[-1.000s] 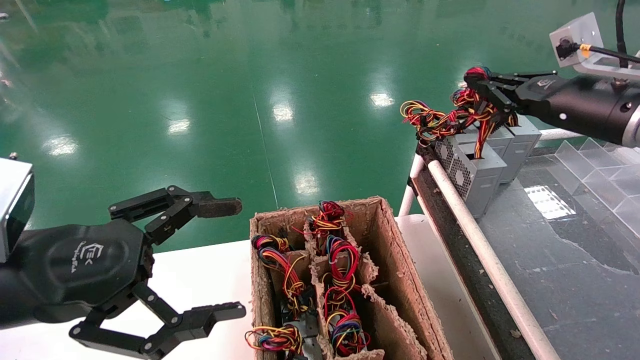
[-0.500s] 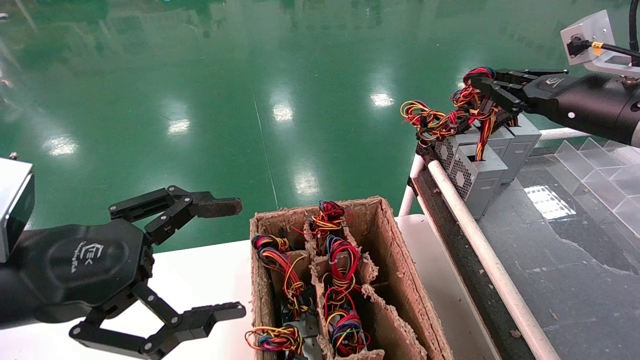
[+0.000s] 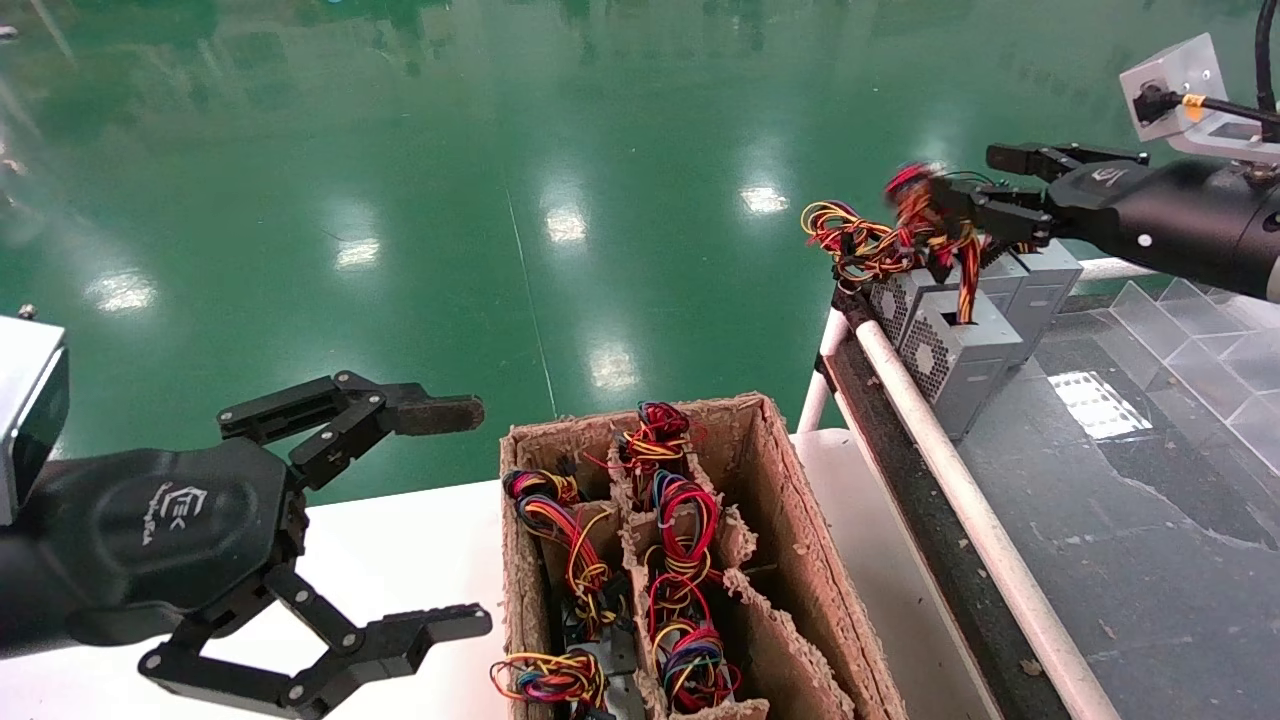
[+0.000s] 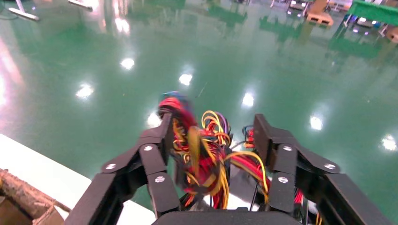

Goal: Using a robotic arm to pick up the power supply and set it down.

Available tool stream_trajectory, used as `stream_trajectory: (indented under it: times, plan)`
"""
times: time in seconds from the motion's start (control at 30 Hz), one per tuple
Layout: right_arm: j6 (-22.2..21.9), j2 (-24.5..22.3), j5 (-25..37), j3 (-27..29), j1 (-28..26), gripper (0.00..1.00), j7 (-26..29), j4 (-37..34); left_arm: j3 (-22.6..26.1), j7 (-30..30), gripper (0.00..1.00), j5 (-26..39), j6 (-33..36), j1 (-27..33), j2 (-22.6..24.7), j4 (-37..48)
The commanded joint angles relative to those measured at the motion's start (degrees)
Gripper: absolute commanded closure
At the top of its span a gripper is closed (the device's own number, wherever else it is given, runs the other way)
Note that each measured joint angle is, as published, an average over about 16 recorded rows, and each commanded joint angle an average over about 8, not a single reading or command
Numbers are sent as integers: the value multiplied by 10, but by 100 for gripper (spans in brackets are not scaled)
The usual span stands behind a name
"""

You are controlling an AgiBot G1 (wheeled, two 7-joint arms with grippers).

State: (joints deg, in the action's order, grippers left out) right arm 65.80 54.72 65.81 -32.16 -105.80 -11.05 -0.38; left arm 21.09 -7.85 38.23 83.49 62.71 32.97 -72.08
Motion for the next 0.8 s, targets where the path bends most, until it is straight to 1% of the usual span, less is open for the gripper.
stream_trajectory:
  times: [0.03, 0.23, 0.5, 0.63, 0.8]
  plan:
    - [-1, 1, 6, -4, -2, 0, 5, -2, 0, 0, 0, 0, 0, 0, 0, 0]
    - [8, -1, 17, -12, -8, 0, 25, -5, 0, 0, 0, 0, 0, 0, 0, 0]
    - [33, -15, -4, 3, -6, 0, 25, 4, 0, 0, 0, 0, 0, 0, 0, 0]
    - [41, -23, -15, 10, 10, 0, 29, 30, 0, 0, 0, 0, 0, 0, 0, 0]
    - [54, -38, -34, 23, 45, 0, 45, 88, 0, 0, 0, 0, 0, 0, 0, 0]
